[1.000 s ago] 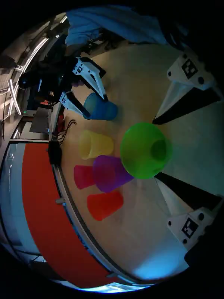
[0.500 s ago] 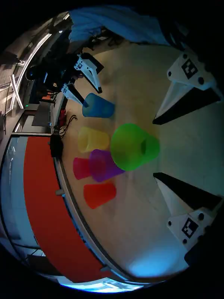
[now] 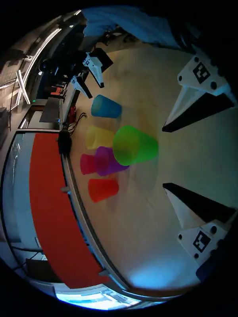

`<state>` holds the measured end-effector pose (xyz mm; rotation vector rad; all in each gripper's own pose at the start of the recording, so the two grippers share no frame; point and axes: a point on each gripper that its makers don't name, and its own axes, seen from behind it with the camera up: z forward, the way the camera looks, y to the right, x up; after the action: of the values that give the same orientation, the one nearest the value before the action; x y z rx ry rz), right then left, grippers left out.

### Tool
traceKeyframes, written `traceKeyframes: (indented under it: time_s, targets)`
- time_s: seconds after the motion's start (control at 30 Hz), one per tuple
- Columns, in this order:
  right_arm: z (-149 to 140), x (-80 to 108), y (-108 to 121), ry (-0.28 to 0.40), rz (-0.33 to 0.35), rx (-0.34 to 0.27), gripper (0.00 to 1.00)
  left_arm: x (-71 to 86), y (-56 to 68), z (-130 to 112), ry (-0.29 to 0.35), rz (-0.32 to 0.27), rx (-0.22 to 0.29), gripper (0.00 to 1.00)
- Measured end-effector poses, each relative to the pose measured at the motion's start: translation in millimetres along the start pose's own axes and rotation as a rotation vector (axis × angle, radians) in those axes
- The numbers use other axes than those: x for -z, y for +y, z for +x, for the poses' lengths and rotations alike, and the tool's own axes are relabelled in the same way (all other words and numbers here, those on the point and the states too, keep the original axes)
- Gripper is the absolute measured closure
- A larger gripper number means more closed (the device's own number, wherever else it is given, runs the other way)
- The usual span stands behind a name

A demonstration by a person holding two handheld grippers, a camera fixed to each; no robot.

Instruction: Pour water

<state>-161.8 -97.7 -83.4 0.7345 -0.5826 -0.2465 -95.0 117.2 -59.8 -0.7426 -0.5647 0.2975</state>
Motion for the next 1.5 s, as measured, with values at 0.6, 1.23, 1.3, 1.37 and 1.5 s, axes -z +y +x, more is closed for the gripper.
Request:
traceKeyframes:
  time_s: [0.6,1.23,1.3,1.37,1.5]
  targets:
    - [37,24.8,46,0.225,-0.262,-0.117,0.00,40.3,-58.6,32,0.204,0.320,0.098,0.05]
    - [94,60.6,98,0.486,-0.601,-0.180,0.00,87.7,-88.3,91,0.505,0.577,0.132,0.05]
    - [99,68.3,103,0.520,-0.642,-0.194,0.00,91.2,-88.0,95,0.528,0.589,0.146,0.05]
    - [100,75.2,107,0.543,-0.677,-0.207,0.00,93.5,-87.9,96,0.546,0.597,0.162,0.05]
    - [102,83.0,109,0.554,-0.719,-0.217,0.00,97.5,-89.0,99,0.569,0.610,0.179,0.05]
